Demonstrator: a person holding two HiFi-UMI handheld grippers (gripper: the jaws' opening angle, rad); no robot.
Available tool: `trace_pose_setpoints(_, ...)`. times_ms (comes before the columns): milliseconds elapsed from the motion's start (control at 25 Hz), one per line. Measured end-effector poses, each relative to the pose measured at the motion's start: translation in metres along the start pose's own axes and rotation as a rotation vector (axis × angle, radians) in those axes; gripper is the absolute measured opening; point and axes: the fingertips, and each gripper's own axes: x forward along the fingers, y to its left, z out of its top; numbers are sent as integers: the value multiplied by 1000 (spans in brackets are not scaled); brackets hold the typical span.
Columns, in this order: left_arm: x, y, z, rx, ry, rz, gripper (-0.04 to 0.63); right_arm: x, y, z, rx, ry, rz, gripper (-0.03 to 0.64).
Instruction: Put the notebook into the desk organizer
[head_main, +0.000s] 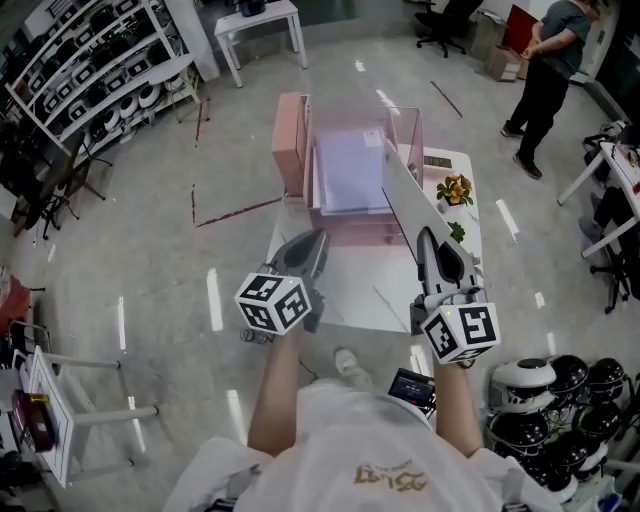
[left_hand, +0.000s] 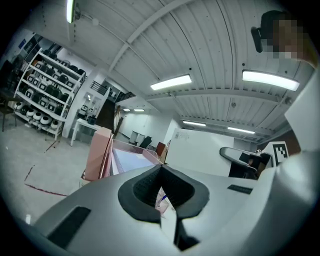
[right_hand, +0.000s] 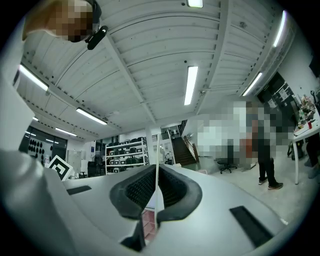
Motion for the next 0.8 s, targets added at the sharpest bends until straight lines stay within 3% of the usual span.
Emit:
trace_pose_setpoints(280,45,29,8,6,32,-29,17,53,-24,-12,-13,12,-31,20)
trace_pose_setpoints(800,72,59,7,-11,73,-49,17,97,-40,-25,-68,53,-86,20)
